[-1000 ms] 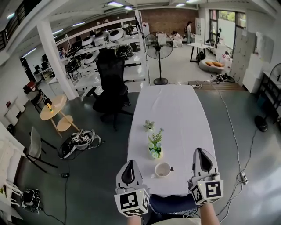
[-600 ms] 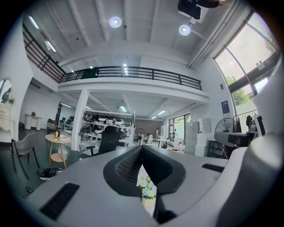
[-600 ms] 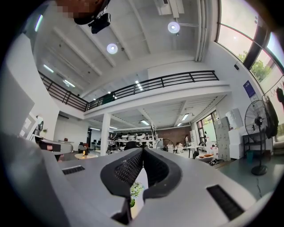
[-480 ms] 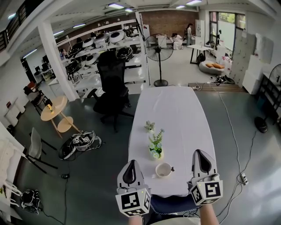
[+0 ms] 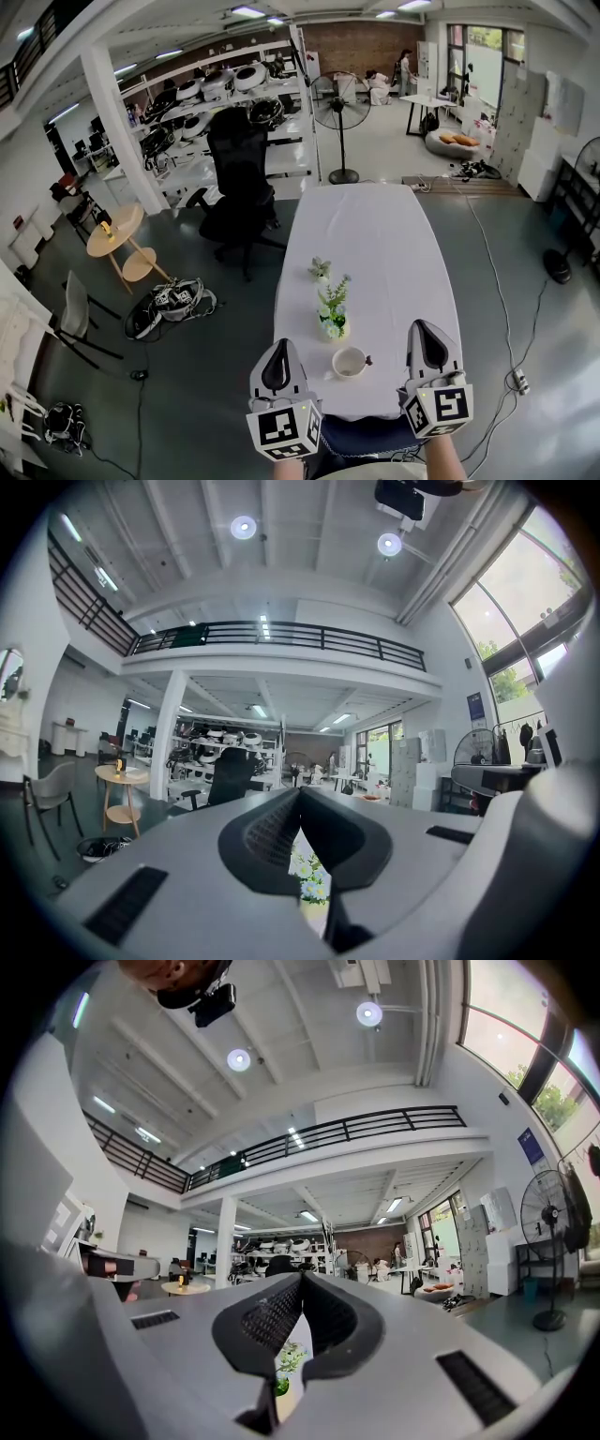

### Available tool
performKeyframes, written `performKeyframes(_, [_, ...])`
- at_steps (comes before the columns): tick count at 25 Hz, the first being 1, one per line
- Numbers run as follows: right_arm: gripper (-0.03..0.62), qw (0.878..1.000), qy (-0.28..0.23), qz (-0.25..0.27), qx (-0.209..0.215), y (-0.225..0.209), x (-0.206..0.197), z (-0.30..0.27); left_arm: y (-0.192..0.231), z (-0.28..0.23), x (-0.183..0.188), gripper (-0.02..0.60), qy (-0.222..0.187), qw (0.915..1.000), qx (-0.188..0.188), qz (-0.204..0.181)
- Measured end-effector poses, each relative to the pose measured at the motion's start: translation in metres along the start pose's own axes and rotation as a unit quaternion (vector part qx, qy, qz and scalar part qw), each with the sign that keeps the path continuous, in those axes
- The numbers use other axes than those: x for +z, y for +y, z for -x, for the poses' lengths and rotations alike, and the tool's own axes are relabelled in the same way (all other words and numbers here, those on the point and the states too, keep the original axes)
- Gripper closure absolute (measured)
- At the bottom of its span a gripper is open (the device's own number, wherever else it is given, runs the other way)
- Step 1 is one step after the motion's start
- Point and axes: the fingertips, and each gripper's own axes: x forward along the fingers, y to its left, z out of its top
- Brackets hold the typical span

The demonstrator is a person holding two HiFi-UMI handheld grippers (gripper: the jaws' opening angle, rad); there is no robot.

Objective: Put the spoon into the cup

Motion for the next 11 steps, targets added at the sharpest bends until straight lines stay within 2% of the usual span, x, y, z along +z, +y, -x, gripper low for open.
performKeyframes(11, [0.580, 1.000, 0.006, -0.001, -0.002, -0.0034, -0.0018, -0.0070, -0.0027, -0.0081, -0.0015, 0.568, 0.005, 1.0000, -0.005, -0.004])
